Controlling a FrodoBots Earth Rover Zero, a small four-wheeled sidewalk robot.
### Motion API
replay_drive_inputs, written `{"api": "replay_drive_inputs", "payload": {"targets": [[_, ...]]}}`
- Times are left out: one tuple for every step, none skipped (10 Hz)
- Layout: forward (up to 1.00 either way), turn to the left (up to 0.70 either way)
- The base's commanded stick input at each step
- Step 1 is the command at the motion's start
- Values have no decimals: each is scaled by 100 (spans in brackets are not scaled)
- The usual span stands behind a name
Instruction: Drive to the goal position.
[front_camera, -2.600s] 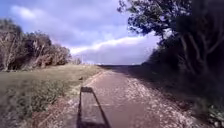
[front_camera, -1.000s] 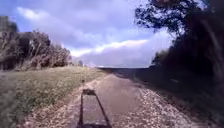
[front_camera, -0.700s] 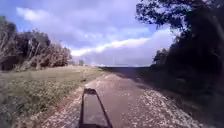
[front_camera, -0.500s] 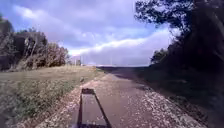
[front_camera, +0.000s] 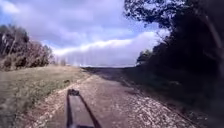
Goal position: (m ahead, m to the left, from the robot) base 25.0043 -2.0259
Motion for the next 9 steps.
{"api": "replay_drive_inputs", "payload": {"targets": [[100, 0], [100, 0], [100, 0], [100, 0], [100, 0], [100, 2], [100, 6], [100, 21], [100, 39]]}}
